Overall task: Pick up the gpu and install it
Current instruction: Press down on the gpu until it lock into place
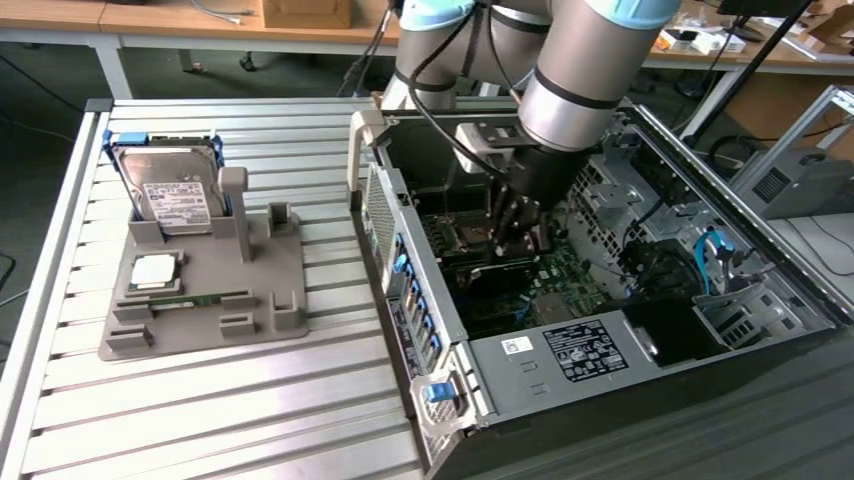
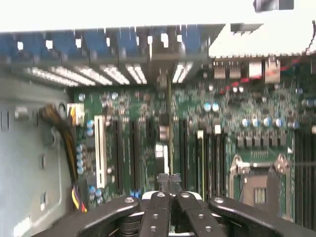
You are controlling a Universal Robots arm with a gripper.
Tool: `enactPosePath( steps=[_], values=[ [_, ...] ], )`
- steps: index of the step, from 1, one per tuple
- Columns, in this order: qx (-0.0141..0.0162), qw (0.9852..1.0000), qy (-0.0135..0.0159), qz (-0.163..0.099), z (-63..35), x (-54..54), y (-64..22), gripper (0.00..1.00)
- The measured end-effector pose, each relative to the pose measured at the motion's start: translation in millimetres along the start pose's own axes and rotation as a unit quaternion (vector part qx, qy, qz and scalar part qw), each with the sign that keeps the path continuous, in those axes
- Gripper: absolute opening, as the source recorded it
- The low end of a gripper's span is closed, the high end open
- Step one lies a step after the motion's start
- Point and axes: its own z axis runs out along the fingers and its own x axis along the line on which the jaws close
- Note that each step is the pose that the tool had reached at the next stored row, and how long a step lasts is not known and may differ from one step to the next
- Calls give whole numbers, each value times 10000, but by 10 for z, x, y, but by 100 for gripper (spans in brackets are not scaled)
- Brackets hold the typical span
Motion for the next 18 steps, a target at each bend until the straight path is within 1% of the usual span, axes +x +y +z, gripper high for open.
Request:
enactPosePath(
  steps=[2,3,4,9,13,18],
  values=[
    [3,10000,-1,0,11,2,107,11],
    [5,10000,-1,0,22,1,196,11],
    [5,10000,-1,0,28,-2,213,11],
    [5,10000,-1,0,48,-38,247,11],
    [5,10000,-1,0,67,-38,293,11],
    [3,10000,2,0,121,-39,296,11]
  ],
)
